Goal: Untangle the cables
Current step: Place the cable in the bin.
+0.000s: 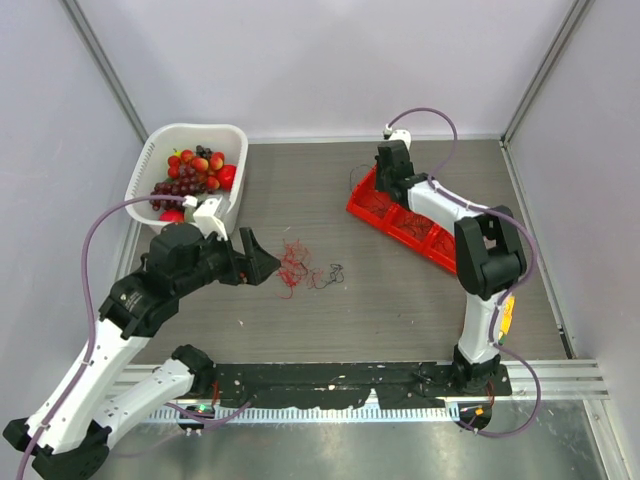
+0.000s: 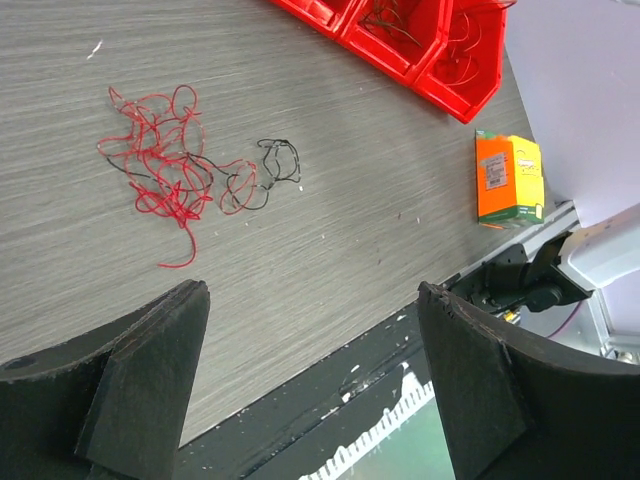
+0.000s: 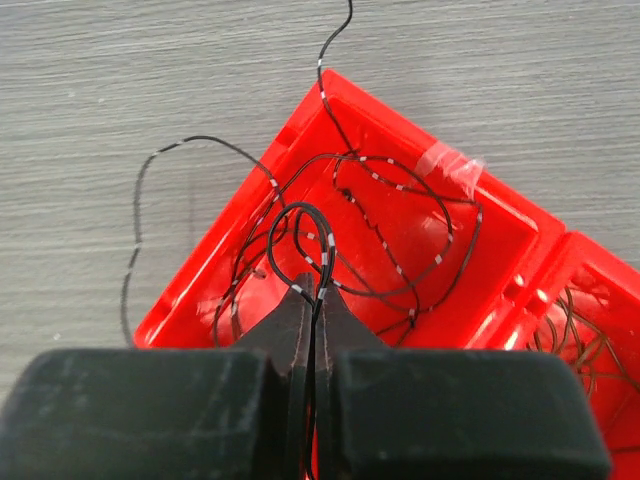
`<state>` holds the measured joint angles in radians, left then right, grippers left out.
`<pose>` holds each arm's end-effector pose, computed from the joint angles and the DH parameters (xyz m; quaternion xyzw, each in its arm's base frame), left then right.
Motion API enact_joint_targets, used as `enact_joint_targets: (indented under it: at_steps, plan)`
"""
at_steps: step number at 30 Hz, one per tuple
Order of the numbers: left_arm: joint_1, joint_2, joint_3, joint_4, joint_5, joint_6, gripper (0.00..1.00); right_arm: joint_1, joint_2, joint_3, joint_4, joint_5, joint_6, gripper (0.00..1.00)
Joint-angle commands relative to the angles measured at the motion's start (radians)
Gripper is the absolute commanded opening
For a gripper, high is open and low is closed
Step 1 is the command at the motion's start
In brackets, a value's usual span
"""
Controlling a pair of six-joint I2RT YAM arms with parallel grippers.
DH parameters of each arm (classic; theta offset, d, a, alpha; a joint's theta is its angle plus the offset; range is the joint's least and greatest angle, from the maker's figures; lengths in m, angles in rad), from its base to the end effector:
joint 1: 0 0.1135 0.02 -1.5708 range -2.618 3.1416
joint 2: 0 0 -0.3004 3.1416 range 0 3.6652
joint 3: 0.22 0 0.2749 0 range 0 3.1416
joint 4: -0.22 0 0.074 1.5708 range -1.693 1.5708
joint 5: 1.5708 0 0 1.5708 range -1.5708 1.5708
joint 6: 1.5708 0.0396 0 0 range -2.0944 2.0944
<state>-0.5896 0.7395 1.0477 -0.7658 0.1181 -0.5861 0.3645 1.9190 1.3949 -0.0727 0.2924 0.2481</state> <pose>0.1114 -0.0801 0.4044 0.0327 0.8475 -0.3342 0.4111 0.4501 0.1595 0.2507 0.0172 0.8768 0.0168 0.4803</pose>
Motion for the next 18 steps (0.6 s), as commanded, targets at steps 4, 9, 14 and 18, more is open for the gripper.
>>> enact_joint_targets:
  at_steps: [4,9,14,18]
  plan:
    - [-0.003,-0.014,-0.023,0.074,0.037,-0.041,0.88,-0.047,0.164,0.18,-0.042,0.007,0.045,0.01]
    - [-0.001,-0.02,-0.066,0.1,0.055,-0.069,0.88,-0.059,0.287,0.251,-0.067,-0.025,0.048,0.01]
    - [-0.003,-0.026,-0.104,0.102,0.049,-0.092,0.88,-0.061,0.322,0.263,-0.102,-0.05,0.051,0.01]
    - [-0.003,-0.025,-0.136,0.105,0.048,-0.103,0.88,-0.061,0.281,0.282,-0.162,-0.052,0.049,0.01]
